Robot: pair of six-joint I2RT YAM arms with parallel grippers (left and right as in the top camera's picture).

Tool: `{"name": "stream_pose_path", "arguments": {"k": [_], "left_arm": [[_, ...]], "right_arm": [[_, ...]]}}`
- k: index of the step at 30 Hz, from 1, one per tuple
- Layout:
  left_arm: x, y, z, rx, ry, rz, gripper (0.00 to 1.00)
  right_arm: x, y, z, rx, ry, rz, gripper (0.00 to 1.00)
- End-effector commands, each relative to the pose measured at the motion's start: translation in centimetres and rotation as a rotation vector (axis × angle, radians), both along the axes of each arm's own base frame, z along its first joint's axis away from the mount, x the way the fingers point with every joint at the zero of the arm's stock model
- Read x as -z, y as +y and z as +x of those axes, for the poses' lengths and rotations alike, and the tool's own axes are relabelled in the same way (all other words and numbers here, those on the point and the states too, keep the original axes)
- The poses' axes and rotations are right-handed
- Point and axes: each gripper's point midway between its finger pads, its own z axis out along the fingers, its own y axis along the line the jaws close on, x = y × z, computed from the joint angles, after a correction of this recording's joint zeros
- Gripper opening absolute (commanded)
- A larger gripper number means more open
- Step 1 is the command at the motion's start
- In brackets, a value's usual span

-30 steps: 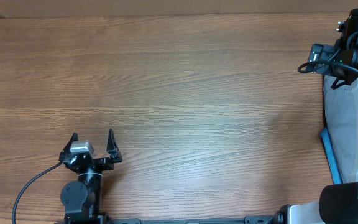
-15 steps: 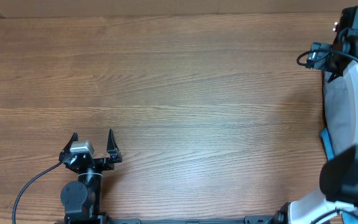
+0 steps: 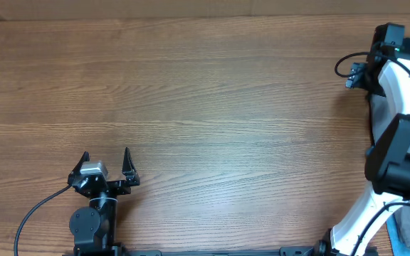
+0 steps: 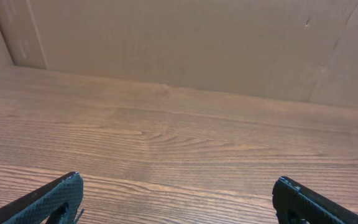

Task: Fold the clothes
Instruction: 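Move the right gripper over the clothes stack to the grey shorts' edge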

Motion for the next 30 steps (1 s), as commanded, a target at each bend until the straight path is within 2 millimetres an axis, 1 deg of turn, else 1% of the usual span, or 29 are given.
{"name": "stream_pose_path", "arguments": {"k": [1,2,6,8,12,17,22,24,27,30], "left_arm": [[0.0,-0.1,0.0,0.0,-0.005,-0.001,1.0],[0.0,-0.1,0.0,0.0,-0.005,-0.001,1.0],[0.0,-0.1,0.0,0.0,-0.005,-0.001,1.0],[0.0,-0.1,0.0,0.0,-0.005,-0.001,1.0],[0.0,-0.1,0.0,0.0,-0.005,-0.001,1.0],[0.0,-0.1,0.0,0.0,-0.005,-0.001,1.0],[0.0,-0.1,0.0,0.0,-0.005,-0.001,1.0],[0.0,-0.1,0.0,0.0,-0.005,-0.001,1.0],[0.0,-0.1,0.0,0.0,-0.006,-0.001,1.0],[0.0,-0.1,0.0,0.0,-0.005,-0.001,1.0]], "right_arm": [[0.3,-1.2,0.1,0.014,0.009,-0.063,0.75],[0.4,-1.4,0.1,0.009,0.017,-0.073,0.72],[1.2,-2.4,0.7,0.029,0.012,-0.126,0.73],[1.4,-2.4,1.0,0.027,0.003,-0.127,0.73],[2.3,-2.5,1.6,0.018,-0.003,-0.126,0.73],[5.0,-2.8,1.8,0.002,0.038,-0.138,0.73],[6.5,-3.6,1.7,0.018,0.058,-0.173,0.73],[6.7,-3.9,1.8,0.018,0.059,-0.178,0.71],[6.5,-4.5,2.0,0.031,0.04,-0.192,0.64],[6.3,-5.1,2.0,0.042,0.028,-0.195,0.5]]}}
